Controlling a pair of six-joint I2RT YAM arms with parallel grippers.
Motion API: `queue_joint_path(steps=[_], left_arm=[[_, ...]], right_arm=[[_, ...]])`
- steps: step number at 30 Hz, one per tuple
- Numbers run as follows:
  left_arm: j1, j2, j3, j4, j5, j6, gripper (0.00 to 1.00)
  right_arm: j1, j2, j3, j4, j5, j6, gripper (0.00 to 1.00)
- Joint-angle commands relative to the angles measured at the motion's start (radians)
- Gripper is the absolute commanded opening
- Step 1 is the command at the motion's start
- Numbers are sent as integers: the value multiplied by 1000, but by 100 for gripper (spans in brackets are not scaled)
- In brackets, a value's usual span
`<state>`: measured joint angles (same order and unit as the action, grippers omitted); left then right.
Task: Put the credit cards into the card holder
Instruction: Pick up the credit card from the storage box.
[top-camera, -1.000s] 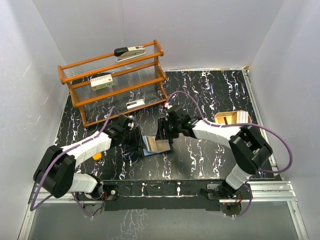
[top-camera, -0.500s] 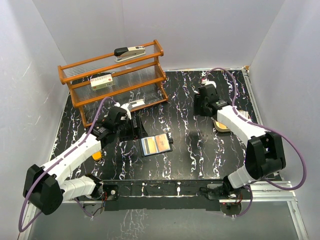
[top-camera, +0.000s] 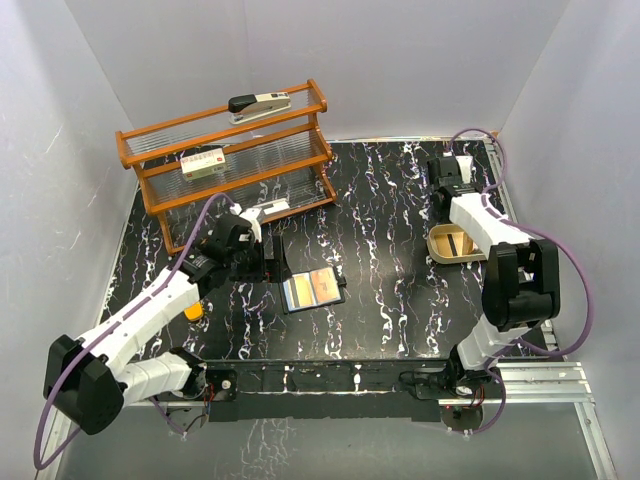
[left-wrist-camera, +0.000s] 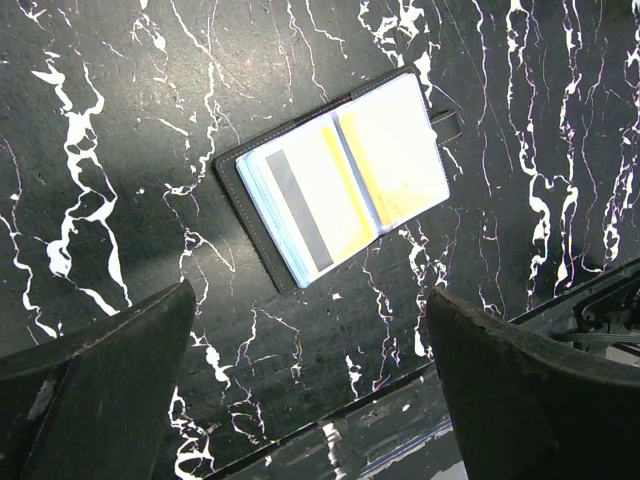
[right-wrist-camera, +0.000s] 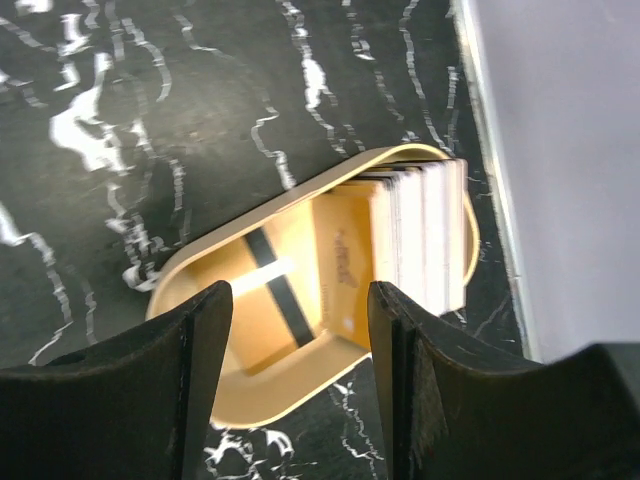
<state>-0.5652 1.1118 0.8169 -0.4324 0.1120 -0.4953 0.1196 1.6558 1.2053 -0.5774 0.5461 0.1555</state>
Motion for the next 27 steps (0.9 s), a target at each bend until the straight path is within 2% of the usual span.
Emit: queue_joint_path(steps=[1, 6, 17, 27], left_arm=[[-4, -51, 22, -28, -21, 38, 99], [-2, -62, 21, -34, -14, 43, 99], [-2, -84, 19, -40, -37, 46, 99], [-2, -82, 20, -34, -37, 47, 99]], right_arm=[[-26, 16, 50, 7, 115, -29, 55], [-53, 46, 42, 10, 165, -43, 58], [-103, 126, 23, 33, 162, -57, 59], [-112, 165, 22, 28, 195, -57, 55]])
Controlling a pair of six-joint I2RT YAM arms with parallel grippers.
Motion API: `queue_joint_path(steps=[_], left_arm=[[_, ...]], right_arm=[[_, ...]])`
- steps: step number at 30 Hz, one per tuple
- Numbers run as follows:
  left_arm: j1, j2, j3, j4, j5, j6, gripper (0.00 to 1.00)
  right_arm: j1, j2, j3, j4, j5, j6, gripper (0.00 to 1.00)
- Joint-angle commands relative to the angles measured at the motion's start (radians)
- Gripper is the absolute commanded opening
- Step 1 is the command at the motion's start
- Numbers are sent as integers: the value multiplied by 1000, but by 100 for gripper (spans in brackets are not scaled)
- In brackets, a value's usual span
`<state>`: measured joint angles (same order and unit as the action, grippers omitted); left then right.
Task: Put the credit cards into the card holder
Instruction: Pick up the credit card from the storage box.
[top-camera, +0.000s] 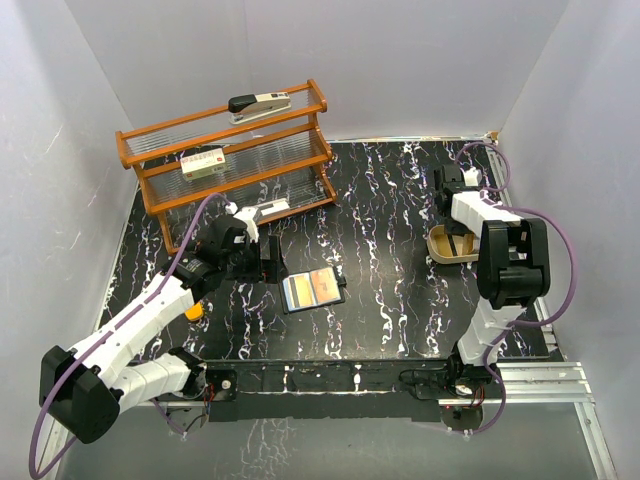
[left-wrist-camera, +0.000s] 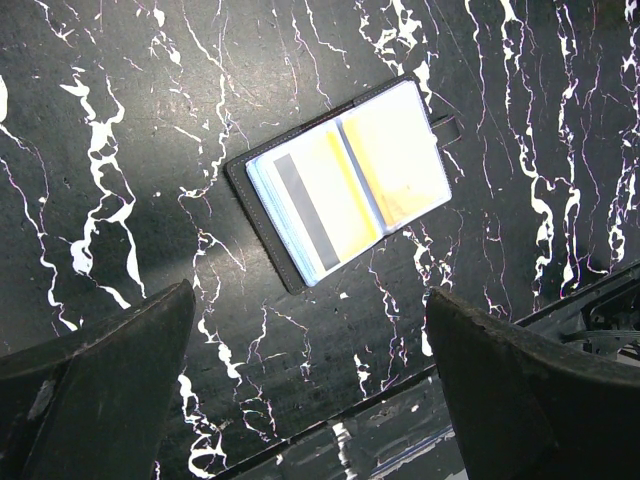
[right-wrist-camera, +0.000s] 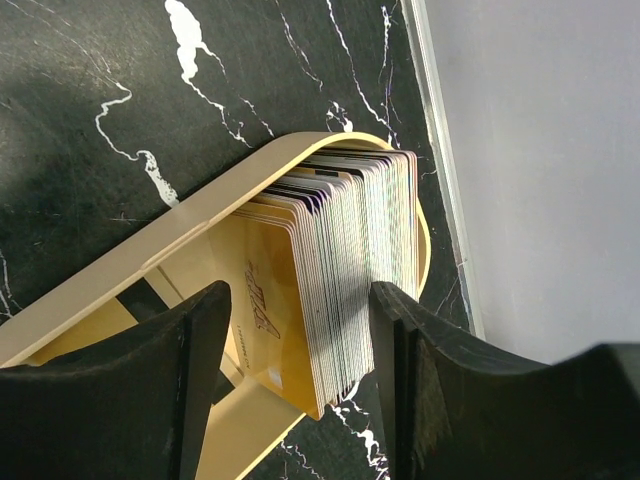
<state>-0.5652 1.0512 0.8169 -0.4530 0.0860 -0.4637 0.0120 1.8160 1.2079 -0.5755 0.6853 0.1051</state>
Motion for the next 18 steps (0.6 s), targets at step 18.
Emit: queue_joint_path(steps=[18], left_arm=[[-2, -20, 20, -16, -12, 17, 99]], right_arm=[[-32, -37, 29, 25, 77, -8, 43]])
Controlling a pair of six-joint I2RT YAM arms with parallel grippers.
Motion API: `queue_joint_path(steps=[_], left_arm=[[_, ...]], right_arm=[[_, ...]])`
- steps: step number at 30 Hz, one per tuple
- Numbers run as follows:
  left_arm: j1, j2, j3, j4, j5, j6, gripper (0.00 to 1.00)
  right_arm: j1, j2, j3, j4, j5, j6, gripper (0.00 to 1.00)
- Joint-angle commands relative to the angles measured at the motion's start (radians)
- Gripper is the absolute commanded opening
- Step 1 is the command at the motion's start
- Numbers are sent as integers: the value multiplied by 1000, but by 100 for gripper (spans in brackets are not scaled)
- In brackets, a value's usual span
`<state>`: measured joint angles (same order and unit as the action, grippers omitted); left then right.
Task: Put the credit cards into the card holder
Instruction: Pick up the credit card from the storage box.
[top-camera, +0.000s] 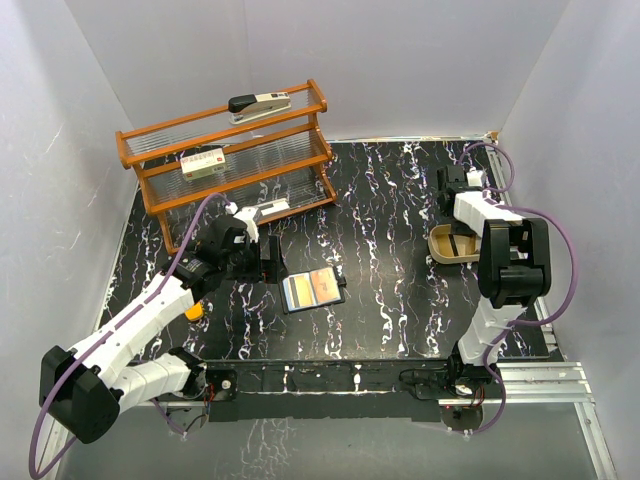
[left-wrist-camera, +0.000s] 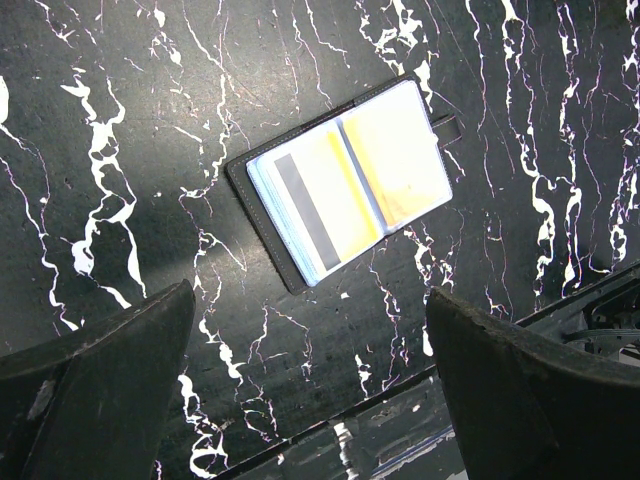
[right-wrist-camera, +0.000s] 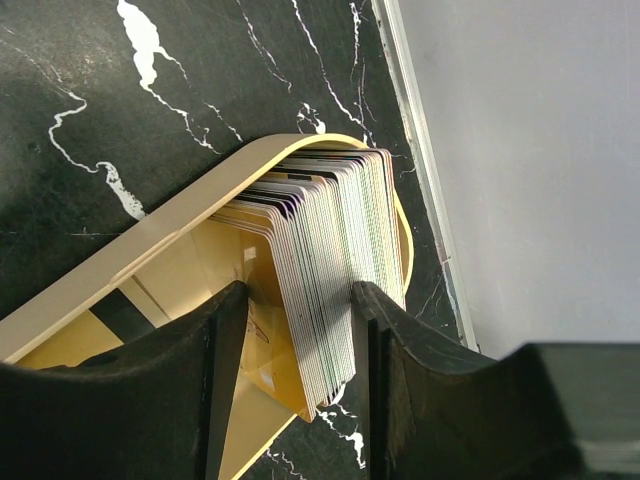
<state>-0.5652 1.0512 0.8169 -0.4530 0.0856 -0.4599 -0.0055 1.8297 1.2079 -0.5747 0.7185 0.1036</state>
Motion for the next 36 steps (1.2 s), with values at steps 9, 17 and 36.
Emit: queue_joint_path(steps=[9, 17, 36], left_arm=[[-3, -21, 19, -16, -10, 12, 99], [-3, -23, 19, -15, -10, 12, 99], [-3, 1, 17, -31, -28, -24, 99]], right_arm=[[-19, -81, 27, 29, 26, -11, 36], [-19, -83, 28, 31, 24, -15, 25], [67, -206, 140, -95, -230, 49, 0]])
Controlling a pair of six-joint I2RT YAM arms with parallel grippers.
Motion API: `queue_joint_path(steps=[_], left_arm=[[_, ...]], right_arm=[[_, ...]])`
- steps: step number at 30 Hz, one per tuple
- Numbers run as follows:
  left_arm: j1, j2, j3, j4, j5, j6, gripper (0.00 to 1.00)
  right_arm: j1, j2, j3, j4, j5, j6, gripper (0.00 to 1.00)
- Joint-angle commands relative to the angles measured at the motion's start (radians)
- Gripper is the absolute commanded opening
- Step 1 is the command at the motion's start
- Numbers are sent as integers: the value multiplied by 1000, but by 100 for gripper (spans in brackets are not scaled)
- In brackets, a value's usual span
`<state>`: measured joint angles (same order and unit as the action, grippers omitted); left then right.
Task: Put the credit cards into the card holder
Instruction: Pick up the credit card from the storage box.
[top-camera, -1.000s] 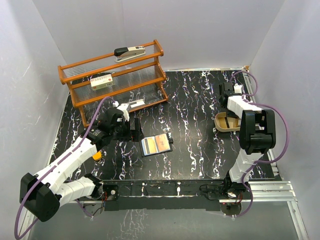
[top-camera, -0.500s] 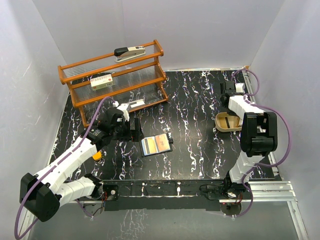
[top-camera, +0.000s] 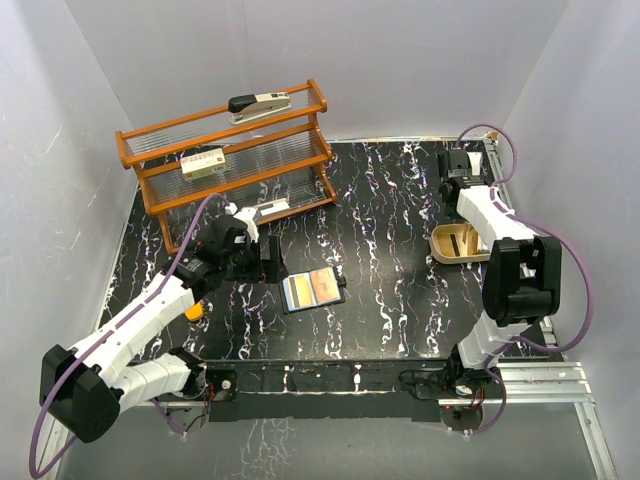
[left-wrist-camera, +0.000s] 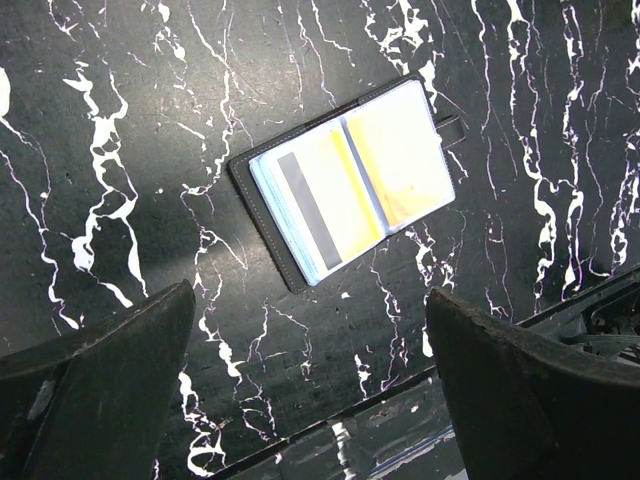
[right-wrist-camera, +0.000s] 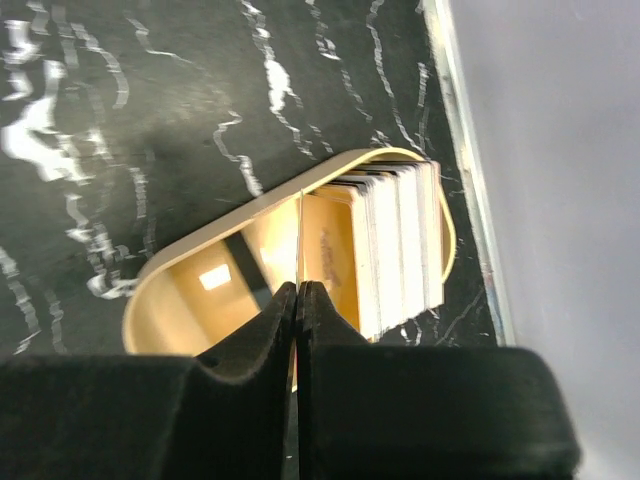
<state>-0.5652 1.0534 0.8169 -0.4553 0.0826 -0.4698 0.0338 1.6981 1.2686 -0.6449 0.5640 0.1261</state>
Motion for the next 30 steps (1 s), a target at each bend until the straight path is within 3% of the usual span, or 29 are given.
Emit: queue_joint_path(steps=[1, 9, 12, 25, 30], left_arm=[[-2, -1, 17, -29, -28, -16, 99], [-2, -18, 24, -32, 61, -30, 98], [-3, -27, 17, -6, 109, -69, 95], [-3, -20, -59, 186, 312, -302, 75], [-3, -64, -134, 343, 372, -417, 64]], right_arm=[[41, -89, 97, -27, -114, 29, 0], [181, -217, 199, -65, -259, 68, 0], [224, -276, 191, -54, -387, 88, 0], [455, -539, -160, 219, -811, 320, 0], [469, -614, -359, 439, -1034, 466, 0]])
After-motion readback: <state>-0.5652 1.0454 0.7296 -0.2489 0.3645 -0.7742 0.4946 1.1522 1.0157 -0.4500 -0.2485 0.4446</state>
